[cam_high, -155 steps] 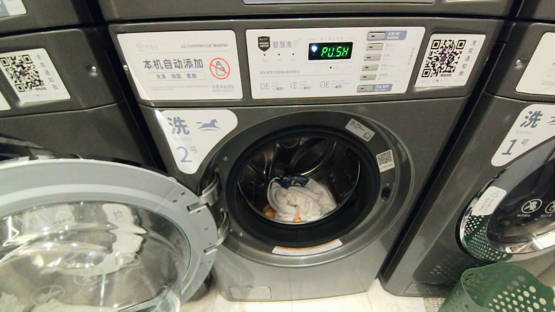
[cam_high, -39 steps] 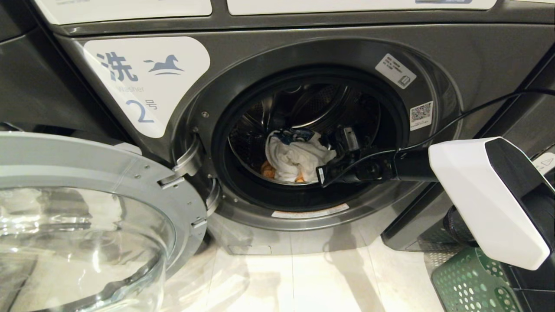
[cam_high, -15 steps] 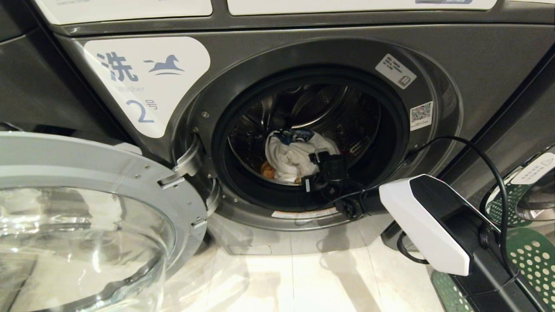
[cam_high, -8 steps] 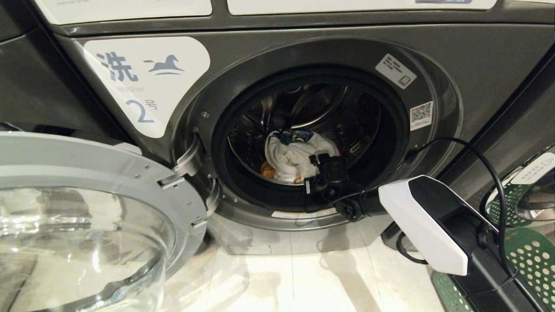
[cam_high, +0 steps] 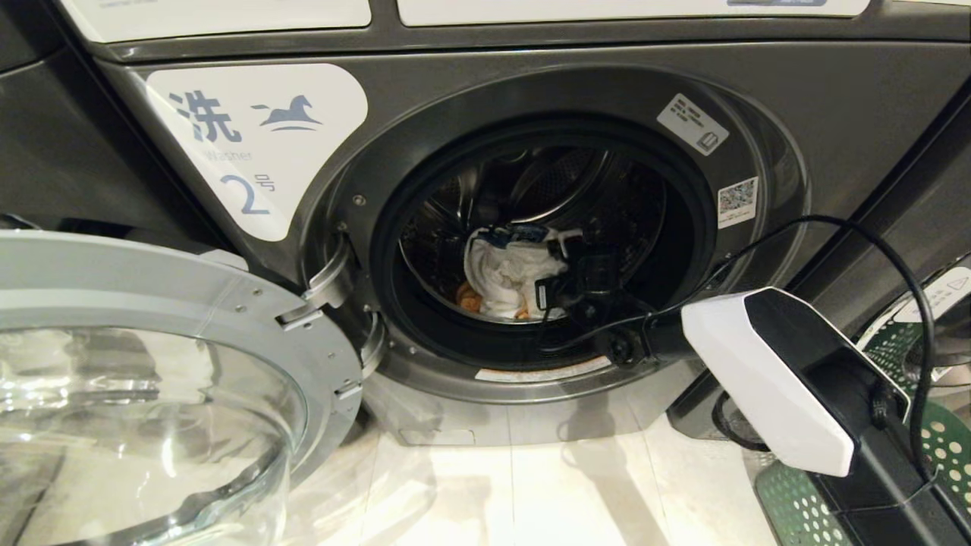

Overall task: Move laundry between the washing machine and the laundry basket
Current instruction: Pick a cloth and place it into the basket

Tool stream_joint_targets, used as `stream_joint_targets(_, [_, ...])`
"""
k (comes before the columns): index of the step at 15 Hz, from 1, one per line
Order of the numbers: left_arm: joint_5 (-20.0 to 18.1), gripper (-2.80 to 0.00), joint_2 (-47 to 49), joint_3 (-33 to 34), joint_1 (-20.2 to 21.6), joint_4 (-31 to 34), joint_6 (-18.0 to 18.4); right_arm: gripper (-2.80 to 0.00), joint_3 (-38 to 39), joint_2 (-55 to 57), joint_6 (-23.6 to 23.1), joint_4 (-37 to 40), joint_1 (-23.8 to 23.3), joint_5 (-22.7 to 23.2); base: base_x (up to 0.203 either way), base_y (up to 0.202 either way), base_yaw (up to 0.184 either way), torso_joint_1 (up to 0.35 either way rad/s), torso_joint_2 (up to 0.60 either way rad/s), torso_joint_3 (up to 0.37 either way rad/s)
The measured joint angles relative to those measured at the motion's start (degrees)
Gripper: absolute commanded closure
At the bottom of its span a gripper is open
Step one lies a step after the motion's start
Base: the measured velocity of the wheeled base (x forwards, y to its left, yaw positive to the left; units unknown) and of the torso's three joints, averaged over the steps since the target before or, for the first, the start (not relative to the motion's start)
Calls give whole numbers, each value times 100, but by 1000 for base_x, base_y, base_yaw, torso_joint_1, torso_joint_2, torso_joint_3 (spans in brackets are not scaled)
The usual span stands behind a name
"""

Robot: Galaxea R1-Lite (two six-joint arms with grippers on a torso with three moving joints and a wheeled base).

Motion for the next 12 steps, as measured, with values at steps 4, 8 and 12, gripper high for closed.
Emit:
stream_joint_targets(4, [0, 0, 0, 0, 0, -1, 0, 0, 845, -854, -116, -308, 209, 218, 0, 0, 0, 0, 0, 0])
stream_joint_targets(8, [0, 0, 0, 0, 0, -1, 0, 0, 3016, -1737, -333, -1470, 625, 221, 0, 0, 0, 0, 0, 0])
stream_joint_targets(12, [-2, 0, 0, 0, 2, -1, 0, 0, 5757, -3022, -789, -3025, 1105, 145, 0, 0, 0, 0, 0, 0])
